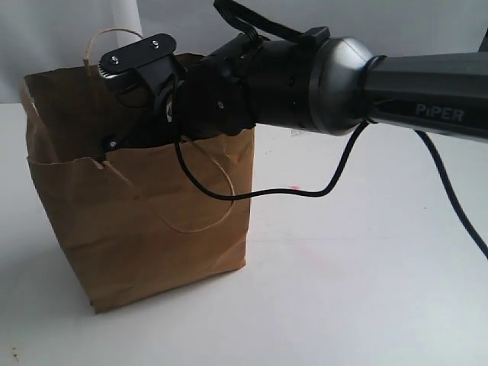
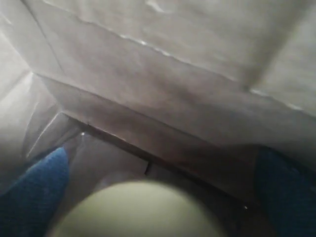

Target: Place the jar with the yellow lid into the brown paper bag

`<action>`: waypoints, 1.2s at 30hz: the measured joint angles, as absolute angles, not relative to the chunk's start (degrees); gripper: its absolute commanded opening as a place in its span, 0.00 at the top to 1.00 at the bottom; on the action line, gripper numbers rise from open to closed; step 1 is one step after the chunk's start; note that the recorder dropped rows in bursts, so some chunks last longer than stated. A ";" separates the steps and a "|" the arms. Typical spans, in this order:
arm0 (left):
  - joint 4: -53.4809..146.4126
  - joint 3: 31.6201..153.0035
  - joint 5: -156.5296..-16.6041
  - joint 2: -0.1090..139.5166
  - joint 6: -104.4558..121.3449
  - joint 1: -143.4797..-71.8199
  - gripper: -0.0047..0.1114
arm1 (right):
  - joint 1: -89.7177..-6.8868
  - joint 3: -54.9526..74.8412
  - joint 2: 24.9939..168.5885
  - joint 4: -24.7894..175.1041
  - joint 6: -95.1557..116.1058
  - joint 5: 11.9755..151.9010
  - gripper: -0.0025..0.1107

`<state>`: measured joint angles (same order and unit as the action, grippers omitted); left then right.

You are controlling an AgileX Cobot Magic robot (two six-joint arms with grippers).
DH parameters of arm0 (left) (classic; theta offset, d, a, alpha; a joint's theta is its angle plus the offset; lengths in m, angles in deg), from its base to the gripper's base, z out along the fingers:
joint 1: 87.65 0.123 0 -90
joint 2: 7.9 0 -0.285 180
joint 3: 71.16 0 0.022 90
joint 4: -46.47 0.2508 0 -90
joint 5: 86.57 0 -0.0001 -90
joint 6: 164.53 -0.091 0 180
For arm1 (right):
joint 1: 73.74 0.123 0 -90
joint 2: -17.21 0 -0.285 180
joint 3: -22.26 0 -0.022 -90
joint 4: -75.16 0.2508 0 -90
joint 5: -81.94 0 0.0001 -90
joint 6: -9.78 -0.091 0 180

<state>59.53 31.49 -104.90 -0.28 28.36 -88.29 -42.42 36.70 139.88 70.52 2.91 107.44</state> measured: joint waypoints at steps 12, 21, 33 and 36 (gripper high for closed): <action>59.53 31.49 -104.90 -0.28 28.36 -88.29 0.95 | -42.42 36.70 136.24 73.16 3.11 104.06 0.31; 59.53 31.49 -104.90 -0.28 28.36 -88.29 0.95 | -42.42 36.70 124.91 73.16 3.19 104.32 0.94; 59.53 31.49 -104.90 -0.28 28.36 -88.29 0.95 | -42.42 36.47 116.45 73.05 7.34 119.67 0.98; 59.53 31.49 -104.90 -0.28 28.36 -88.29 0.95 | -42.42 33.42 112.24 73.05 7.93 119.54 0.98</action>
<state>59.53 31.49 -104.90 -0.28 28.36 -88.29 -42.42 33.42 112.24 73.05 7.93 119.54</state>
